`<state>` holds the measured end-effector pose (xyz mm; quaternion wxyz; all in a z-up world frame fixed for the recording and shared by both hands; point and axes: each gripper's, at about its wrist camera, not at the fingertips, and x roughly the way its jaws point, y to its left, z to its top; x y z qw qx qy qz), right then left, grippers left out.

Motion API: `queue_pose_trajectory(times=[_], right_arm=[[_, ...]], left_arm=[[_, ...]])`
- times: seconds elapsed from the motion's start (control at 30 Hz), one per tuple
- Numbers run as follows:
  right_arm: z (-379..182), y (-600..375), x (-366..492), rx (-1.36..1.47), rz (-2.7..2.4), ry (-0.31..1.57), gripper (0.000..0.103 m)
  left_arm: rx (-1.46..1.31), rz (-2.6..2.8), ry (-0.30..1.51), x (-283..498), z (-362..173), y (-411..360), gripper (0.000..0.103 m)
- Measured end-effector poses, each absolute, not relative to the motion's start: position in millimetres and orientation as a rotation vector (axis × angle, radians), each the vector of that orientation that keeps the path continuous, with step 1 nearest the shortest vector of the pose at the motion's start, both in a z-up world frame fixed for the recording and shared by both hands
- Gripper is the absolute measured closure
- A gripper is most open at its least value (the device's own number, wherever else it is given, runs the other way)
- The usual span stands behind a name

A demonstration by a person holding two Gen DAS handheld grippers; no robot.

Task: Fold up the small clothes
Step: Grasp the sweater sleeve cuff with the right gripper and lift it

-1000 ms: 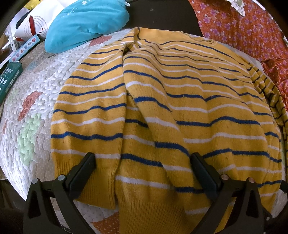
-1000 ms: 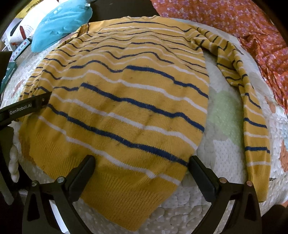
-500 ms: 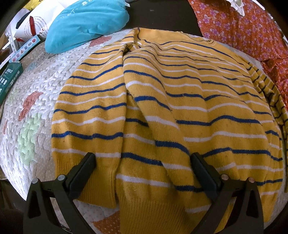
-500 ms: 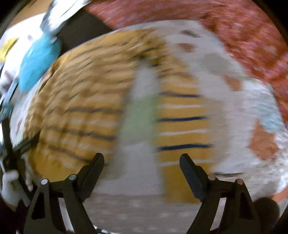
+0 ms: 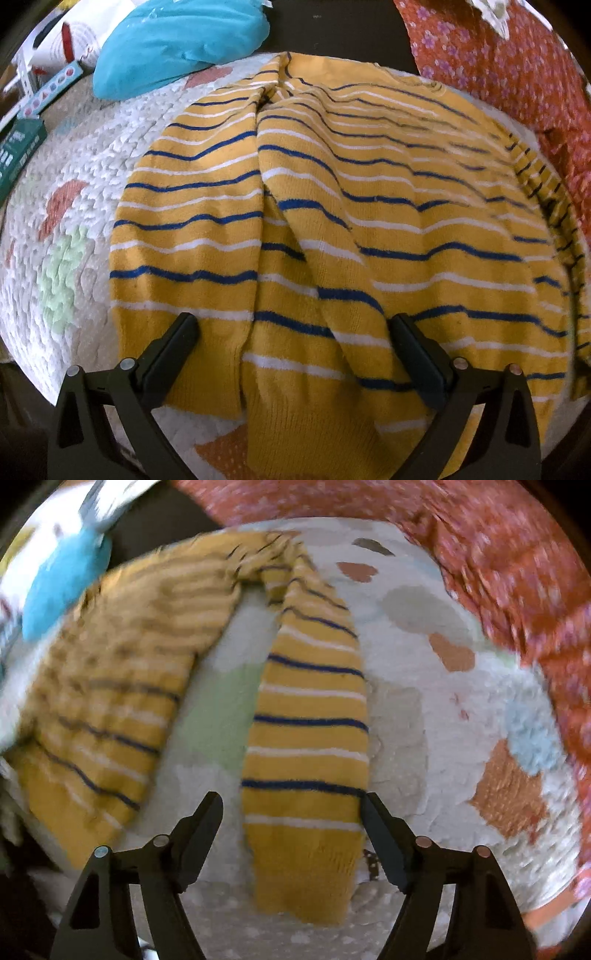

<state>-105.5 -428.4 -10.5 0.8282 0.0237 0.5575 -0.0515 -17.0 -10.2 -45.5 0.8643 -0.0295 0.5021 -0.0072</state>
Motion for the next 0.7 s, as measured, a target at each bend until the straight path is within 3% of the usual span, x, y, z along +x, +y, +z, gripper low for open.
queue_pose_trajectory(times=[0.1, 0.17, 0.33, 0.53, 0.7], right_arm=[[-19.7, -425.3, -109.0, -0.058, -0.132, 1.189, 0.042], [-15.5, -432.2, -111.2, -0.054, -0.133, 1.174, 0.081], [20.7, -485.0, -102.7, 0.225, -0.1, 1.11, 0.085], [86.3, -617.0, -81.5, 0.567, -0.289, 0.881, 0.086], [110.0, -686.9, -67.4, 0.627, -0.459, 0.828, 0.086]], left_arm=[[-0.112, -0.015, 1.012, -28.2, -29.0, -3.6, 0.003], [-0.141, -0.017, 0.99, -37.7, -19.8, -1.2, 0.003], [-0.15, -0.039, 0.987, -58.4, -13.7, -4.7, 0.003], [-0.122, -0.074, 0.998, -62.6, -10.2, -14.7, 0.003], [-0.185, -0.148, 0.993, -52.9, 7.7, -9.2, 0.003]])
